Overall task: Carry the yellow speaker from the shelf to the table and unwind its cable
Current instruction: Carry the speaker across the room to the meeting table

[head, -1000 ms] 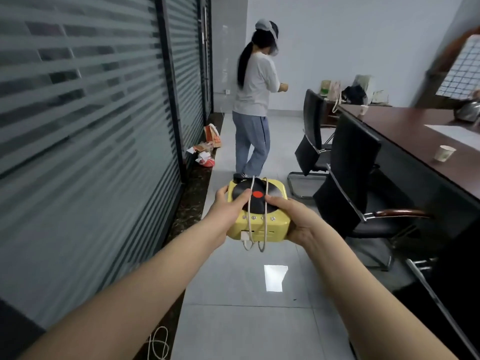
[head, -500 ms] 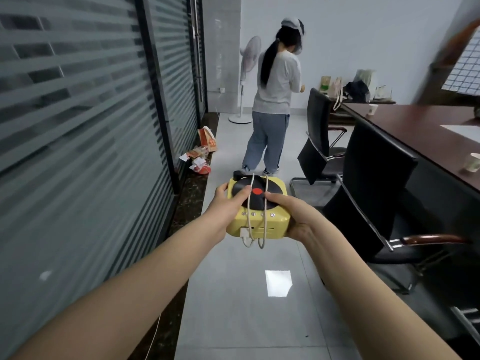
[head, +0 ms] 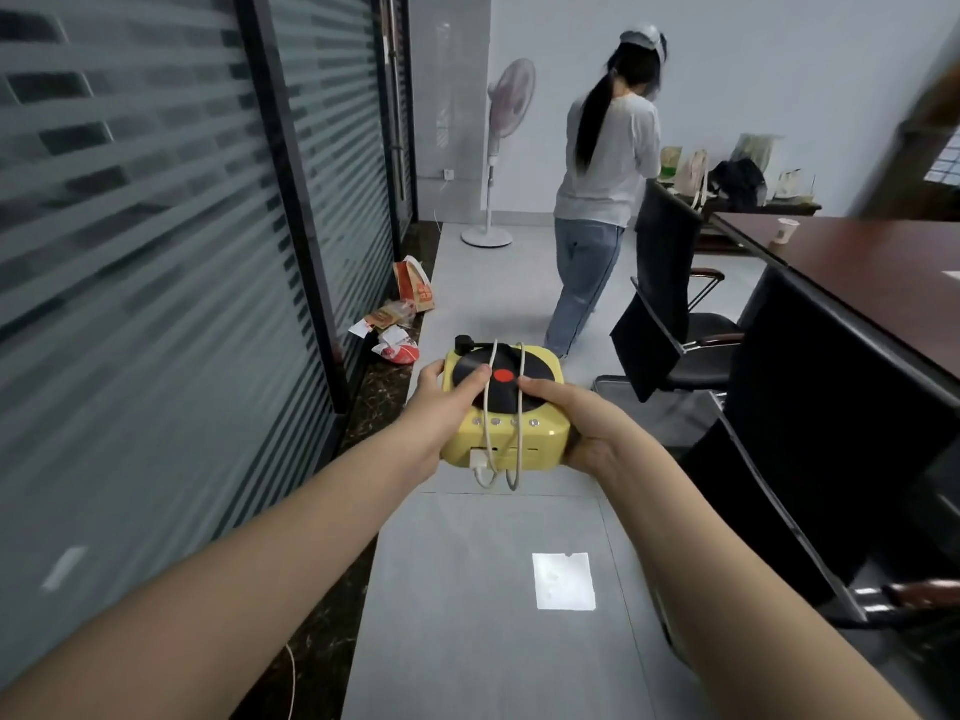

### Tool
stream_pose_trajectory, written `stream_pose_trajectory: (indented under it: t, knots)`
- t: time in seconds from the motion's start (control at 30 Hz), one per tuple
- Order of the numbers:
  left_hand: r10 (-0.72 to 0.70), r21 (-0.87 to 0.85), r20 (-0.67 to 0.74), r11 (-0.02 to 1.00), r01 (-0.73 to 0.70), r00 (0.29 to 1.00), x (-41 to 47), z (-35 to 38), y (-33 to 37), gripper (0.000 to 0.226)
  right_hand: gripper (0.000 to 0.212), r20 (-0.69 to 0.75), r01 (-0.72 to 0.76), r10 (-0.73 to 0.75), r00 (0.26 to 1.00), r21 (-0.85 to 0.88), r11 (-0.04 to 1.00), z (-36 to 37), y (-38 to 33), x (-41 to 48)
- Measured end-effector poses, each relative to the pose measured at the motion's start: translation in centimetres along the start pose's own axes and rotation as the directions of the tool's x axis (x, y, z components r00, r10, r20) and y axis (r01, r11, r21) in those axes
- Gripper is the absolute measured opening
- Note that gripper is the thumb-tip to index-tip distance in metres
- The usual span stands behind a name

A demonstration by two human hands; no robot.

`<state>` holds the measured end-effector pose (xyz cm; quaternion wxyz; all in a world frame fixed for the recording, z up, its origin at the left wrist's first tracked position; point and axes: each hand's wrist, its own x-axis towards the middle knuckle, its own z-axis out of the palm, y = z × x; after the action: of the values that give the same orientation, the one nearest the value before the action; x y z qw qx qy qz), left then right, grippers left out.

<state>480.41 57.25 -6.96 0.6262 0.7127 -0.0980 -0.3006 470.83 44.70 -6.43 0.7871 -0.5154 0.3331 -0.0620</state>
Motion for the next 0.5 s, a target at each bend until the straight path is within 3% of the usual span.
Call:
stream_pose_trajectory:
  t: [0.27,0.4,0.5]
  knots:
    - [0.013,0.004,0.030,1.000,-0.013,0.999,13.5,-0.4,3.9,0.063,0.057,-0.013,0.025,-0.025,1.000,-0.007,1.000,1.1,-5.9,12.3]
    - [0.017,0.042,0.048,0.999,-0.019,0.999,20.1,-1.2,6.3,0.066,0.072,-0.033,0.038,-0.038,0.999,0.009,0.999,2.3,-8.6,18.2]
    - [0.026,0.067,0.072,0.997,-0.030,0.997,24.6,-1.5,8.0,0.071,0.071,-0.040,0.061,-0.060,0.997,0.023,0.998,2.7,-10.6,22.3]
